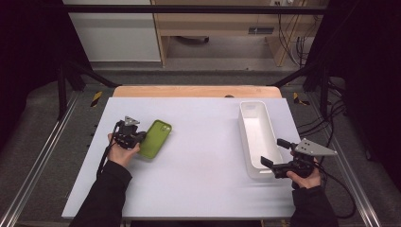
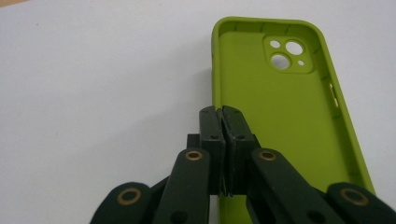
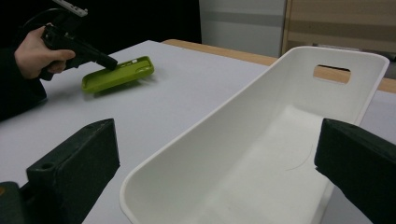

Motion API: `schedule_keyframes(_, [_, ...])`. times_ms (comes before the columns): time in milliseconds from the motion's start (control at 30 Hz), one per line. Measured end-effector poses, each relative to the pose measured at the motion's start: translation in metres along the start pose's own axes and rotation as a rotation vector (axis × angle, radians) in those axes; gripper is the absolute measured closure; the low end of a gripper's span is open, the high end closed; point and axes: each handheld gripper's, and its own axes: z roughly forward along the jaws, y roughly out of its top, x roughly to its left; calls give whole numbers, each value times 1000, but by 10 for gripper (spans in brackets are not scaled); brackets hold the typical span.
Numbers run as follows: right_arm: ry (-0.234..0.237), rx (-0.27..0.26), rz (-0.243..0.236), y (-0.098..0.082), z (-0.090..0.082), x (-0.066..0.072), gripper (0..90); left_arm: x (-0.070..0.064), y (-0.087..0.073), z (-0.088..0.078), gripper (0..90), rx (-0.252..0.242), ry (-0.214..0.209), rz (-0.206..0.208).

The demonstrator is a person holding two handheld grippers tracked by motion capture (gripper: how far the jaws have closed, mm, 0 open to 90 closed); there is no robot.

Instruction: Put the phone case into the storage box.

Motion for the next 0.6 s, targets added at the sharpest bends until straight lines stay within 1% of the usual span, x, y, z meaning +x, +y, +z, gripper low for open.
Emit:
schedule_keyframes(167, [0,1,1,0,0,0,5,-3,3,-7,881,-22,-11,6])
schedule_keyframes(200, [0,0,0,0,0,0,5,-4,4,-8,881,-29,-14,1])
schedule_keyframes(233, [1,0,0,0,0,0,5,-4,5,-10,881,-29,-15,9])
schedule_keyframes(300, [0,1,-1,0,0,0,5,-5,5,-11,881,-34,-17,7])
schedule_keyframes(433, [1,1,0,0,0,0,5,-9,7,-16,881,-45,-22,18])
schedule_keyframes(467, [1,1,0,0,0,0,5,-10,8,-18,881,-49,-29,24])
schedule_keyframes(600, [1,1,-1,0,0,0,5,-13,11,-21,881,-62,-38,27])
